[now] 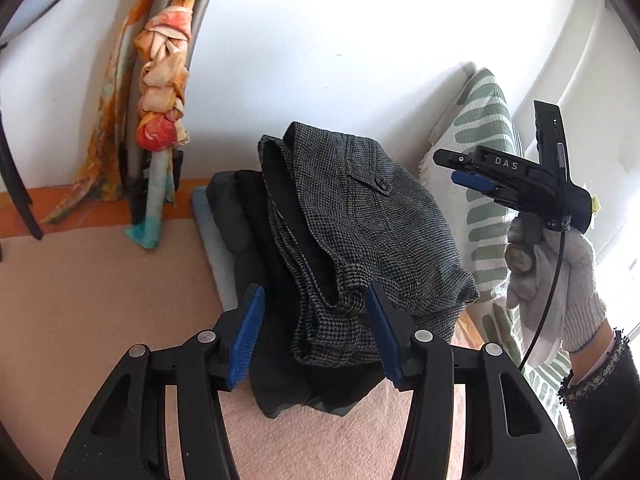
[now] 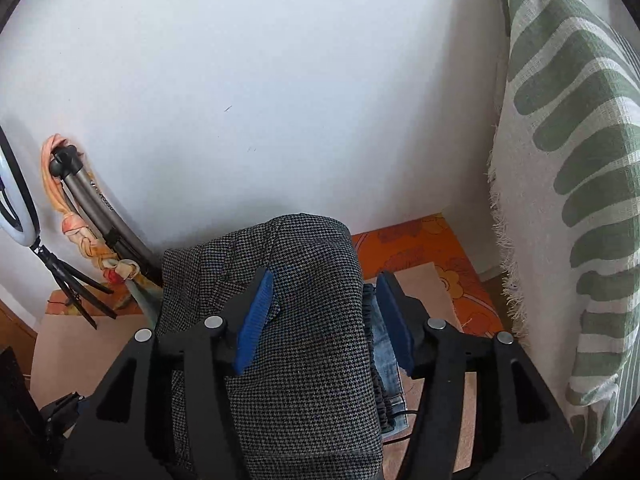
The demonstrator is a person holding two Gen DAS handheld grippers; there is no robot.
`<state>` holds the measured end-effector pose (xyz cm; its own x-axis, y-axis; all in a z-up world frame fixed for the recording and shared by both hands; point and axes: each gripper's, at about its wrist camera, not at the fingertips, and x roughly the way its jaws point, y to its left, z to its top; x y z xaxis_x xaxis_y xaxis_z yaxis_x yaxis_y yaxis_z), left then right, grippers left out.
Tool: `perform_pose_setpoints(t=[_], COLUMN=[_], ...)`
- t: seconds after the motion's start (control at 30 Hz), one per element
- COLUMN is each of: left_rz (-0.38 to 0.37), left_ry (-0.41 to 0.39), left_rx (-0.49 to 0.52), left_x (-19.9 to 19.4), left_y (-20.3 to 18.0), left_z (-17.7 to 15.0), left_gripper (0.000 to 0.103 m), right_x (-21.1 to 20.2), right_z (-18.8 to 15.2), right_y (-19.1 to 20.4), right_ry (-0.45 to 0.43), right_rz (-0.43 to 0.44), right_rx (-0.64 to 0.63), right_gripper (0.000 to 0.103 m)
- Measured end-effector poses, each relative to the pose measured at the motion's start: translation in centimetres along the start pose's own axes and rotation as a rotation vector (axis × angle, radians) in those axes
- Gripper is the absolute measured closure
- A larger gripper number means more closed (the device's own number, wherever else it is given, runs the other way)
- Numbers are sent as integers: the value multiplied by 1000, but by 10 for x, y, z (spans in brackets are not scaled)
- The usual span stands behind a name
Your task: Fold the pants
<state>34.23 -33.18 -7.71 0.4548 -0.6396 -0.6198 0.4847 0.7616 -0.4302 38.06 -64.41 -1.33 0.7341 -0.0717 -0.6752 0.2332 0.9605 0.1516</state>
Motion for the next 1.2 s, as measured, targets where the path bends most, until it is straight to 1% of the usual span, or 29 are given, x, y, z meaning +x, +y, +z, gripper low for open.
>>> perform_pose_setpoints(t=[0.1,0.13,0.2,0.27,0.37,0.43,0.47,0.53,0.63,0.73,0.87,0.97,1.03,1.1,1.2], left_rz=[6,13,13,8,20,21,24,36,46,56,87,120,143,160,174], left_ry=[-20,-27,-38,-44,-65,-74,-82,-105,-132,-144,-186,-218,-243,-251,-263], left_rx=[19,31,50,69,108,127,140,165,192,210,220,230,236,246,253], left_x=[-21,-27,-44,-56,-79,-95,-103,-121,-143,-164,-195,-220,-236,-250,-269], left_y=[-2,-3,-7,-13,-23,-28,-32,-39,-46,-49,-47,-44,-43,-42,-40], left_z=[0,0,-3,-4,-8,-11,-13,-20,-30,-44,-64,-79,-90,-101,-119], left_gripper=[51,45,40,40,36,30,29,23,22,21,21,21,21,18,17], right_x=[-20,-26,-41,-53,-73,-86,-94,-109,-136,-161,-190,-209,-219,-229,-241], right_z=[-6,-8,-16,-26,-43,-56,-63,-77,-97,-117,-145,-167,-181,-196,-219], right_y=[11,15,24,36,54,64,70,79,93,107,118,127,132,136,145], right_ry=[-13,-16,-20,-20,-21,-25,-27,-38,-63,-88,-109,-131,-134,-135,-152], right_rz=[-6,-8,-30,-51,-66,-71,-66,-66,-72,-88,-71,-91,-85,-68,-87], right_rx=[-10,-15,-36,-61,-86,-84,-82,-84,-92,-109,-87,-90,-75,-52,-58], right_gripper=[30,29,26,21,18,17,15,14,13,10,8,8,7,5,5])
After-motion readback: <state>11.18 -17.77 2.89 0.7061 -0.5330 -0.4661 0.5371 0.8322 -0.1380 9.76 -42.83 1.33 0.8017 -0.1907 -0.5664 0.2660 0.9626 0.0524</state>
